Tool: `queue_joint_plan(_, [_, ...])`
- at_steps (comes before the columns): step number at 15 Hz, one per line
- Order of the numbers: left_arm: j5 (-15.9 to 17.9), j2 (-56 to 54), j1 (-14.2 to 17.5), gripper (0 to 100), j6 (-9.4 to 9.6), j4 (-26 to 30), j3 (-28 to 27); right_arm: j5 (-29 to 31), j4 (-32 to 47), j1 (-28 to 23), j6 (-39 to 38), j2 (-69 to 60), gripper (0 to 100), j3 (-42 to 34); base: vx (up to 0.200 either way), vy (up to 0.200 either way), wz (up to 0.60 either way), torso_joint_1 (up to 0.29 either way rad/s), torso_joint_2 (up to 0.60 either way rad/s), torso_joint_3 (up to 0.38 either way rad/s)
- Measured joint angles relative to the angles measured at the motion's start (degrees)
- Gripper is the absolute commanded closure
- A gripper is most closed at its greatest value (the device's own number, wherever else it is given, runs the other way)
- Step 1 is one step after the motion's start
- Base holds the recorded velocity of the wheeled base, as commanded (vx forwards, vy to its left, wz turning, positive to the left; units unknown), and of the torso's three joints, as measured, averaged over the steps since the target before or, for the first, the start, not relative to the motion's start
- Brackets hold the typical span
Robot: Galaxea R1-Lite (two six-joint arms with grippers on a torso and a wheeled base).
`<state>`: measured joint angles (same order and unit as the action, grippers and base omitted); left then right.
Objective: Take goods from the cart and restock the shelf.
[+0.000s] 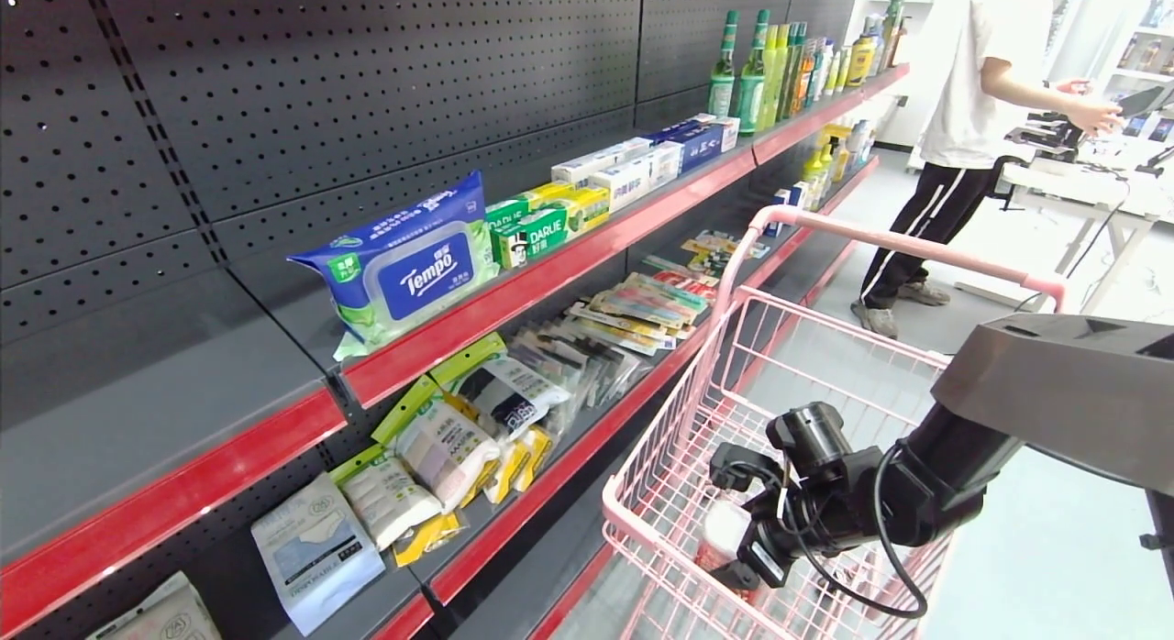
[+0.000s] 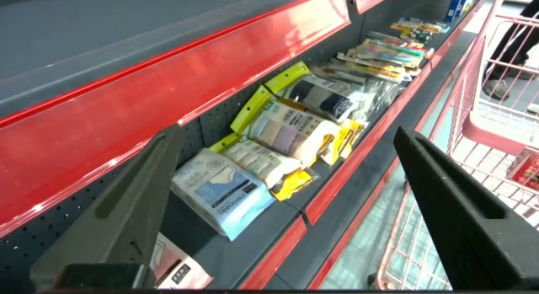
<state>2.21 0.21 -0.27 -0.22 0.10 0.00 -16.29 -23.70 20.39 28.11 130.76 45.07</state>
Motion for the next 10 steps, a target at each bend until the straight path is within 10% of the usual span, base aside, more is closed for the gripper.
queue_joint_plan(10, [0.0, 0.0, 0.0, 0, -0.02, 0.0, 0.0, 1.8, -0.1, 0.6, 0.8, 1.8, 0, 0.7, 0.000, 0.000, 0.00, 0.000, 0.00, 0.000])
